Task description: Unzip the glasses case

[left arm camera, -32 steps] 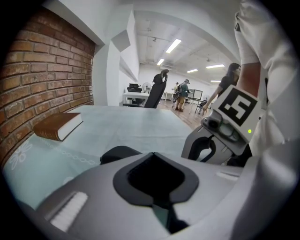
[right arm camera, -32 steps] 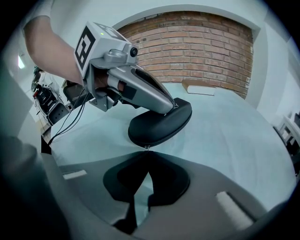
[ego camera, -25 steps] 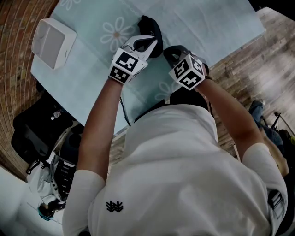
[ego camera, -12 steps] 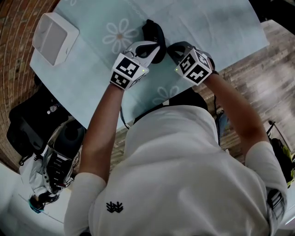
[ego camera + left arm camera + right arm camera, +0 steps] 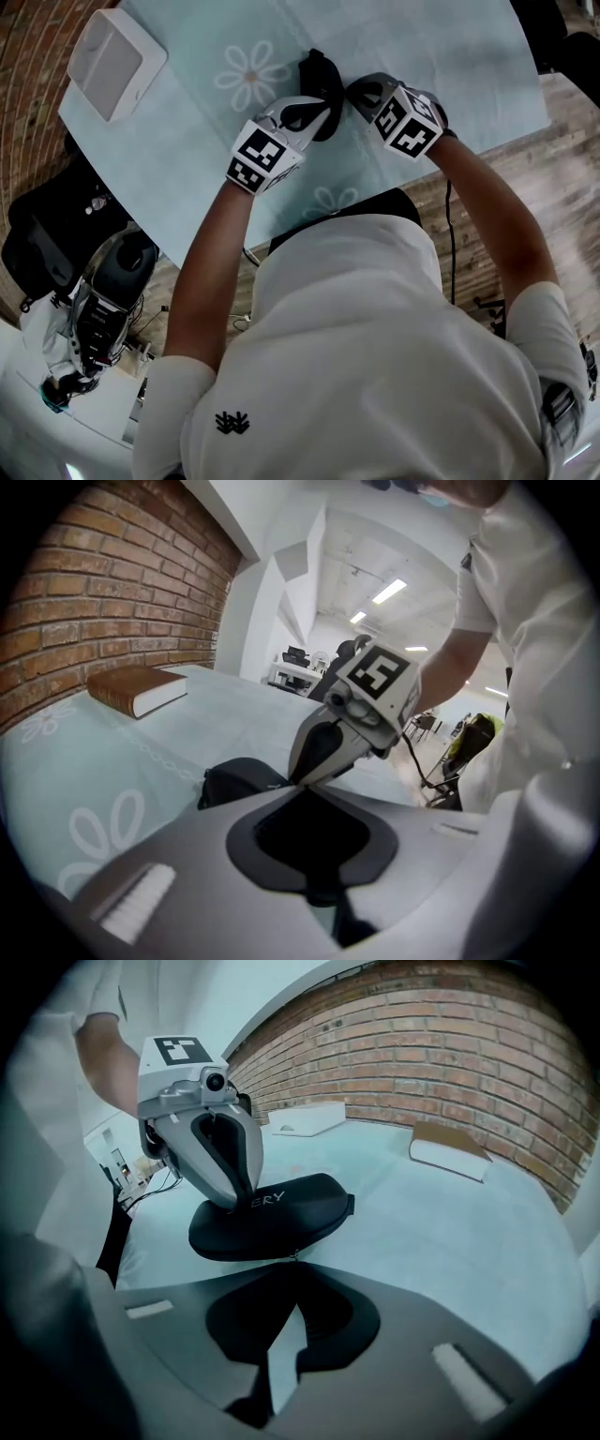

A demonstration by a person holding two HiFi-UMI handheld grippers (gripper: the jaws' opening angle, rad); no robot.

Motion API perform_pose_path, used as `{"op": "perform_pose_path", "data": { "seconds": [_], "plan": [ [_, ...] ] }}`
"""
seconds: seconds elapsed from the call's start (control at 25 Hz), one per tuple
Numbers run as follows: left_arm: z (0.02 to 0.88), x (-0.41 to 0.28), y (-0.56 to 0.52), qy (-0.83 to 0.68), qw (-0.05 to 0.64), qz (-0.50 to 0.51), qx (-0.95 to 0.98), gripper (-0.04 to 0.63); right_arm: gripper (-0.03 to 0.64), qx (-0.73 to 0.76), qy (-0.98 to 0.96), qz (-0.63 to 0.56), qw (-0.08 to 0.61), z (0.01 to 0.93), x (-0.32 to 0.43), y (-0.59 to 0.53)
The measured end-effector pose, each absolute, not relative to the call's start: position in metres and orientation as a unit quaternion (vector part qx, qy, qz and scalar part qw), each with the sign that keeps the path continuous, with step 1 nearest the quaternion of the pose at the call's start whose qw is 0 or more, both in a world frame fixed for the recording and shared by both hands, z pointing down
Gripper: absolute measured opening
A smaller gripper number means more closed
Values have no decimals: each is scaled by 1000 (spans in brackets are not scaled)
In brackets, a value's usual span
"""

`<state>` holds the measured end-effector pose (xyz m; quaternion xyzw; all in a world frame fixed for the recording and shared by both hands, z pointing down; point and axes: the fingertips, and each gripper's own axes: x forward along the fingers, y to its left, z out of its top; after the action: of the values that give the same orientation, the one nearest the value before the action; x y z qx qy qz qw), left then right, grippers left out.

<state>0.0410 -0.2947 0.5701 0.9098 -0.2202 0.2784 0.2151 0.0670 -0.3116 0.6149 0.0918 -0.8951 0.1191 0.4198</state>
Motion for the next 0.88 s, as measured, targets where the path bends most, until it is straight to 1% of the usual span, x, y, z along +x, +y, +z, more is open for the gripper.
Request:
{"op": "perform_pose_path", "data": {
  "seconds": [0.52, 0.88],
  "plan": [
    [566, 37, -297, -245, 253, 255, 900, 49, 2, -19, -894, 40, 445, 616, 54, -356],
    [563, 44, -295, -253, 260, 255, 896, 49, 2, -71, -887, -13, 456, 614, 46, -371]
  ]
}}
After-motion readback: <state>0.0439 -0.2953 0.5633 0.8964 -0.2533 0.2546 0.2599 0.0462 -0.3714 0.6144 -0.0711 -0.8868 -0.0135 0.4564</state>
